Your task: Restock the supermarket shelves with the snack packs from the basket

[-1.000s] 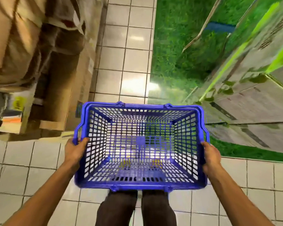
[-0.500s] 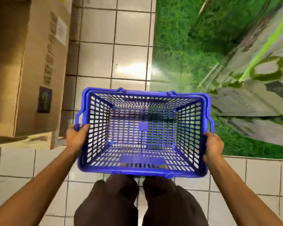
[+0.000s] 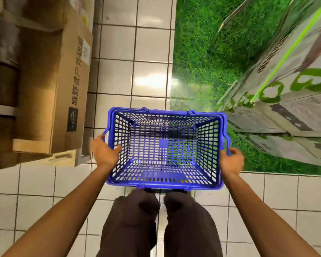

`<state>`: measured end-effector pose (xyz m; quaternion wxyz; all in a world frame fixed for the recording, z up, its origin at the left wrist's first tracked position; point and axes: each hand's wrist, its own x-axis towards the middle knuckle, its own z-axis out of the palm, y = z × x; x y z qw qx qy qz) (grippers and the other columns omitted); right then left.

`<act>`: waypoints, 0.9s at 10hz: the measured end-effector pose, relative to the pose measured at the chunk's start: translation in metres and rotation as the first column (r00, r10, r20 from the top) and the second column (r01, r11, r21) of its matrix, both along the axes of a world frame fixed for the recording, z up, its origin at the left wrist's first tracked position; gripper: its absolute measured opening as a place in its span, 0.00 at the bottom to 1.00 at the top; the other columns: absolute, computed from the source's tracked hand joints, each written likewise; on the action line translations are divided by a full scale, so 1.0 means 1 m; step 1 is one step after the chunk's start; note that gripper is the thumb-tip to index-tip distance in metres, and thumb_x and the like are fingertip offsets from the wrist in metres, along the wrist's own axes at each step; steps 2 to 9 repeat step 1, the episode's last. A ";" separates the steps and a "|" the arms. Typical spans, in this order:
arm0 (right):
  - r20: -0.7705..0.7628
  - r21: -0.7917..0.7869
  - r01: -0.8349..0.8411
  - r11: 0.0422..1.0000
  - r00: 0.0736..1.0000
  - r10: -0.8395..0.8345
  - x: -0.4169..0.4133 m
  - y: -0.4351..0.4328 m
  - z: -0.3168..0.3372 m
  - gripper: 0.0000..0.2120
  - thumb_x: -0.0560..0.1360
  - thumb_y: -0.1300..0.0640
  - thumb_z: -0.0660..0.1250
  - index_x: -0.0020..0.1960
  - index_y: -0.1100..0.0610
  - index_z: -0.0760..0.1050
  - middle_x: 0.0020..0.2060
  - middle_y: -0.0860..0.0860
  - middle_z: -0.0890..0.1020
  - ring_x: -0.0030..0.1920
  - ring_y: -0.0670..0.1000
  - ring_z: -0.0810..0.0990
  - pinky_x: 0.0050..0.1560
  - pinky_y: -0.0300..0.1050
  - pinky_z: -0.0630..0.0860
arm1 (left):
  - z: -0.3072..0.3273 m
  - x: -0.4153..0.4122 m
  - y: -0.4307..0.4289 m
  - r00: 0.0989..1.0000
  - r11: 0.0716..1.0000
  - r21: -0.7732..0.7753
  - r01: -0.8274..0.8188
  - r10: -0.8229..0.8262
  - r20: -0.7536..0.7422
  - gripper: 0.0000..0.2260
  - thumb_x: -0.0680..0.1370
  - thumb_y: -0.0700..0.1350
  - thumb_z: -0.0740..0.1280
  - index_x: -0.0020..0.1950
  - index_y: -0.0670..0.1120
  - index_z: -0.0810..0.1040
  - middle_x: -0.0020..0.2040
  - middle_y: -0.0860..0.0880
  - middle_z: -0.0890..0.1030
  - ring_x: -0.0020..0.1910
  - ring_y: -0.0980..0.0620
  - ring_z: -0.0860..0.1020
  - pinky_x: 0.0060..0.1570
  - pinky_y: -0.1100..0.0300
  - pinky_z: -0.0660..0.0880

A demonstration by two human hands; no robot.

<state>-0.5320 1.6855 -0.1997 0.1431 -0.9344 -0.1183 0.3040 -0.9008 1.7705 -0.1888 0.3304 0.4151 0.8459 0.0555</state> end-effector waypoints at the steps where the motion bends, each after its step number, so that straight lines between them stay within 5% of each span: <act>1: -0.167 0.101 -0.067 0.993 0.982 0.083 -0.034 0.002 0.071 0.07 0.76 0.63 0.66 0.39 0.61 0.79 0.36 0.62 0.78 0.41 0.54 0.75 0.43 0.49 0.70 | 0.071 0.031 -0.003 0.981 1.000 -0.024 0.017 -0.012 0.195 0.15 0.74 0.39 0.72 0.59 0.36 0.77 0.56 0.37 0.80 0.58 0.39 0.77 0.57 0.56 0.70; 9: -0.167 0.101 -0.067 0.993 0.982 0.083 -0.034 0.002 0.071 0.07 0.76 0.63 0.66 0.39 0.61 0.79 0.36 0.62 0.78 0.41 0.54 0.75 0.43 0.49 0.70 | 0.071 0.031 -0.003 0.981 1.000 -0.024 0.017 -0.012 0.195 0.15 0.74 0.39 0.72 0.59 0.36 0.77 0.56 0.37 0.80 0.58 0.39 0.77 0.57 0.56 0.70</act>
